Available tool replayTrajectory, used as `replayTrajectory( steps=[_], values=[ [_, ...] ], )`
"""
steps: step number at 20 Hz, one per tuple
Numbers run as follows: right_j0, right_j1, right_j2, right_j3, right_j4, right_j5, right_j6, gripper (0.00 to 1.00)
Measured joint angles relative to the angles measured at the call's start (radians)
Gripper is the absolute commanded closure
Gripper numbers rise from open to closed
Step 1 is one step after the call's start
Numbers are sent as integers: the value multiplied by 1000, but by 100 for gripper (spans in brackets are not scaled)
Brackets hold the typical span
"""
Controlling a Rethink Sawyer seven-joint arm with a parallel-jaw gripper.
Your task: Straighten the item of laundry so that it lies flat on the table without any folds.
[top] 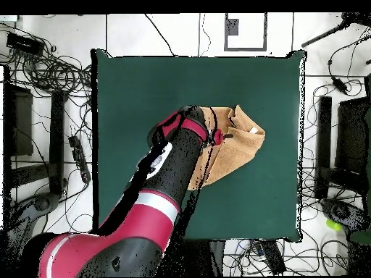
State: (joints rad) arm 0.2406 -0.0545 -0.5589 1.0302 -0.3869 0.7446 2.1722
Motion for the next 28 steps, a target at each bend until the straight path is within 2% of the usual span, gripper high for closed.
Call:
replayTrajectory(
  steps=[12, 28],
  values=[
    [1, 71, -3, -40, -1, 1, 0, 0],
    [13, 92, -30, -58, 0, 0, 0, 0]
  ],
)
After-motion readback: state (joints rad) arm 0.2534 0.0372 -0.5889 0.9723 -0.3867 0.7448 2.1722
